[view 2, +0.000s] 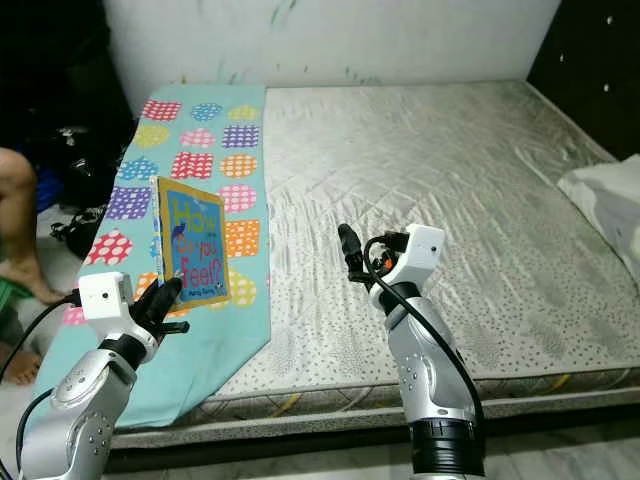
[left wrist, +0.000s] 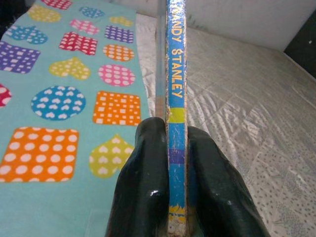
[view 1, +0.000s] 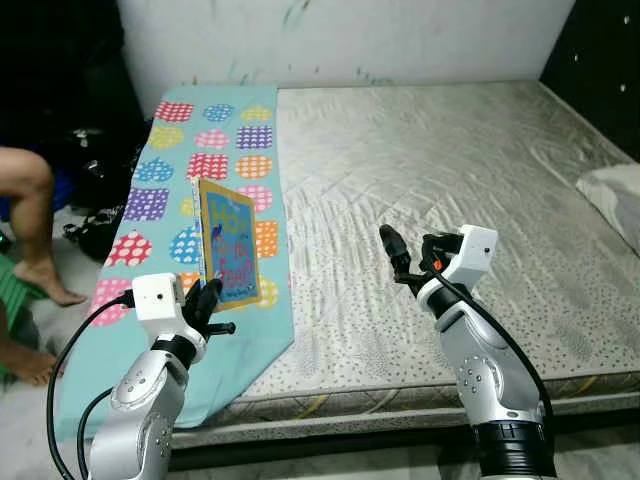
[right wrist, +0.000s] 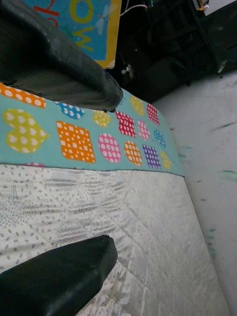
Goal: Clean up the room
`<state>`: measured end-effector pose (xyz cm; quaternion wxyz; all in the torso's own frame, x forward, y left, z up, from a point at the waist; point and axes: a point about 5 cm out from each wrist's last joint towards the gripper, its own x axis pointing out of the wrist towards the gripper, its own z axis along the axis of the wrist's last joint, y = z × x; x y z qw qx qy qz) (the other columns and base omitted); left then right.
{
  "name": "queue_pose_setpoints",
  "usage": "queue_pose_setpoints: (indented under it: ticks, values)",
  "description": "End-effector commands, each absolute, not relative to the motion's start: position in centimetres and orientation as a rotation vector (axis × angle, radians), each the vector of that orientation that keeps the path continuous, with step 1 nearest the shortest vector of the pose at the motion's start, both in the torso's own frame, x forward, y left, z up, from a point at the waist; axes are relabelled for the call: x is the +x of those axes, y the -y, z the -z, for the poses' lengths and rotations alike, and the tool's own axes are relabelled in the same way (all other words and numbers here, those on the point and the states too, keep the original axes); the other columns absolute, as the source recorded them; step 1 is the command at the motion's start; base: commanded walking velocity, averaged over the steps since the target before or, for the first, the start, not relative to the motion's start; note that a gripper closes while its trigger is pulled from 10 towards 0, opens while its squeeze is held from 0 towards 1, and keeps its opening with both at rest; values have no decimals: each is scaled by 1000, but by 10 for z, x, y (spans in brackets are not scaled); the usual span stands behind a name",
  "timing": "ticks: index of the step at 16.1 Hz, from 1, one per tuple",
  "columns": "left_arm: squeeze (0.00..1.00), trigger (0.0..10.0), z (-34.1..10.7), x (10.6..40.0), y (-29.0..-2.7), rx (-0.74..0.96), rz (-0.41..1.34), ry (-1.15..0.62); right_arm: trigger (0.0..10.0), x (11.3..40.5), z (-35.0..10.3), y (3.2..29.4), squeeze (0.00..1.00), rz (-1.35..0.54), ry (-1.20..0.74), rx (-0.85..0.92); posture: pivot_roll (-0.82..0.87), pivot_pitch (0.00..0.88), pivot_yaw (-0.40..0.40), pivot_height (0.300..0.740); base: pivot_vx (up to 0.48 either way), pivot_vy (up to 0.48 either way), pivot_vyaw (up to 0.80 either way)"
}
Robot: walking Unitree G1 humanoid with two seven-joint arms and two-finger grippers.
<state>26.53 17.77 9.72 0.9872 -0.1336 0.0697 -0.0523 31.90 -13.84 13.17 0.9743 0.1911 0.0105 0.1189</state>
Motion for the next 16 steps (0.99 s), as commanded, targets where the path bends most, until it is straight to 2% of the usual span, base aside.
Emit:
queue_pose_setpoints:
  ticks: [1,7,13,16]
  values:
    - [0,10000,-107,269,-177,-273,124,-97,10000,319,-129,141,0,-224,-28,387,9,58,-4,740,0,0,0]
    - [0,10000,-115,276,-186,-211,112,-55,10000,319,-130,142,0,-210,-16,376,-4,62,10,740,0,0,0]
    - [0,10000,-113,281,-174,-236,160,-72,10000,317,-137,147,0,-207,25,367,-35,67,40,740,0,0,0]
    - [0,10000,-115,285,-179,-185,136,-52,10000,318,-136,149,0,-175,55,329,-39,72,46,740,0,0,0]
